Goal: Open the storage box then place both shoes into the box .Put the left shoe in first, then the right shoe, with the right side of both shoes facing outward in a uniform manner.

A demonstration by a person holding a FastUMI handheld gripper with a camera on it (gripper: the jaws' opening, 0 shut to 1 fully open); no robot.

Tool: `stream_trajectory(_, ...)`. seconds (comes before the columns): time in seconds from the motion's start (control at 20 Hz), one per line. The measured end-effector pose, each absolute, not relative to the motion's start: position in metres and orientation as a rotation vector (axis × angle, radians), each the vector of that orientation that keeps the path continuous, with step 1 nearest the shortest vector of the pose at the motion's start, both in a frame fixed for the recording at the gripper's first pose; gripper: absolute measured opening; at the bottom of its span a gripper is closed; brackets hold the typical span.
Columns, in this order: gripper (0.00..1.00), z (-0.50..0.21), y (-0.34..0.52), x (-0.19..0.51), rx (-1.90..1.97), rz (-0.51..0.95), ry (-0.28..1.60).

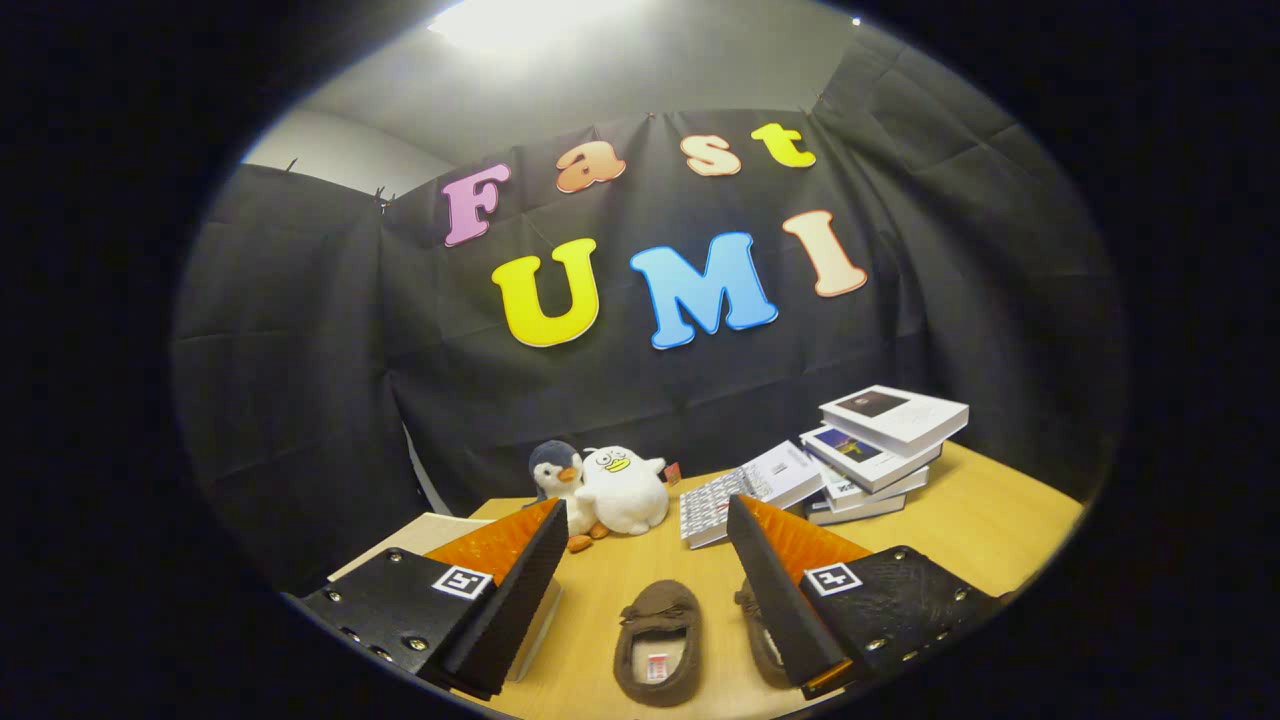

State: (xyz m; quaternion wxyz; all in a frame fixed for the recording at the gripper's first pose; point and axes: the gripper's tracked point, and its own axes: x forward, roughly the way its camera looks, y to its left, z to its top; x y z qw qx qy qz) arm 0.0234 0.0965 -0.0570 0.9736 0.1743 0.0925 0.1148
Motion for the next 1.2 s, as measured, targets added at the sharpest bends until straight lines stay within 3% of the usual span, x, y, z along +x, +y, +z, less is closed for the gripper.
stream_trajectory(0.6, 0.96, -0.139, 0.196, 0.016, 0.870, 0.355, 0.560)
stream_trajectory(1.2, 0.95, -0.161, 0.270, 0.011, 1.299, 0.473, 0.768)
